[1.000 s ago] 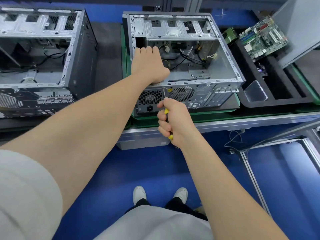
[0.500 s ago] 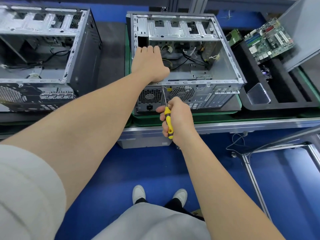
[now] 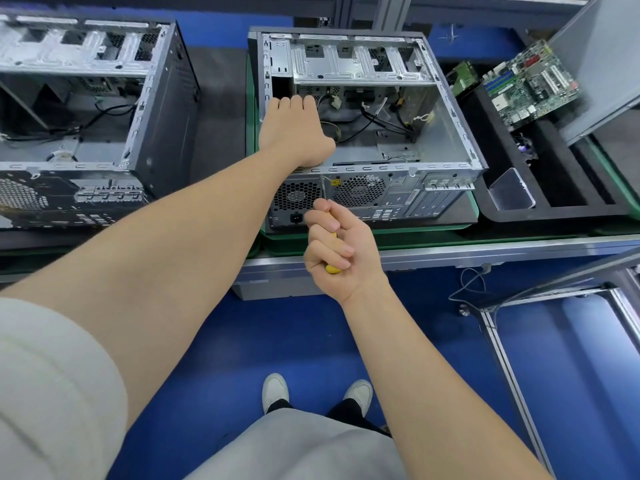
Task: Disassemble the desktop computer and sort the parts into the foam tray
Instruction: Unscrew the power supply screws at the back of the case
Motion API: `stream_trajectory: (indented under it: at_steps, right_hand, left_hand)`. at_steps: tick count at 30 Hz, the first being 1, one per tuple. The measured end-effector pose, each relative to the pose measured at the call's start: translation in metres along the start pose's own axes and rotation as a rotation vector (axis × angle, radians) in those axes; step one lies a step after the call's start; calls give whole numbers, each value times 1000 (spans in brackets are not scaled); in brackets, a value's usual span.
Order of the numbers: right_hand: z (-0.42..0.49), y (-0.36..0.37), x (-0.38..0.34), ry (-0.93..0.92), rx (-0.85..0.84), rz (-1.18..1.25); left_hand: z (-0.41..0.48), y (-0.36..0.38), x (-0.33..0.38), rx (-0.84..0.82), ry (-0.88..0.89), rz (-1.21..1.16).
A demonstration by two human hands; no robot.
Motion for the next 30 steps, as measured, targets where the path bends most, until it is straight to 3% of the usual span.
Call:
stream_trajectory:
  at_steps: [2,5,7,11,14,18,21,24,30]
  right_hand:
    - [2,3,-1,-42,95,-85]
    - [1,5,-6,-156,334,-456]
    - [0,7,-10,-282,496,-828]
    - [-4,12,-18,-621,735,-1945]
    - [-1,7,-16,-724,813,-2177]
    - [1,4,-22,-778,751,-1995]
    - [-1,-2,-33,-485,766,-1430]
    - [-4,-5,-34,-185,592,-974]
    - [-6,1,-28,-19,181,-500]
  left_hand:
    - [0,0,0,-2,-4,0]
    - [1,0,-1,-5,-9,3]
    - [1,0,0,-9,-9,8]
    - [0,0,1,-6,-8,13]
    - [0,0,1,-8,-12,12]
    - [-1,-1,0,-11,-10,9]
    - [-1,-1,0,-16,-10,-1]
    - [-1,-1,0,-14,-4,-6]
    - [0,0,0,-10,-1,-13]
Point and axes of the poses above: each hand's wrist, its own z-axis towards the middle knuckle, its own y-axis out of the palm, x = y × z, the point moved 3 cm from there along z, towards the middle knuckle, and after that the axes turned 1 degree about x, right-handed, at the moved point
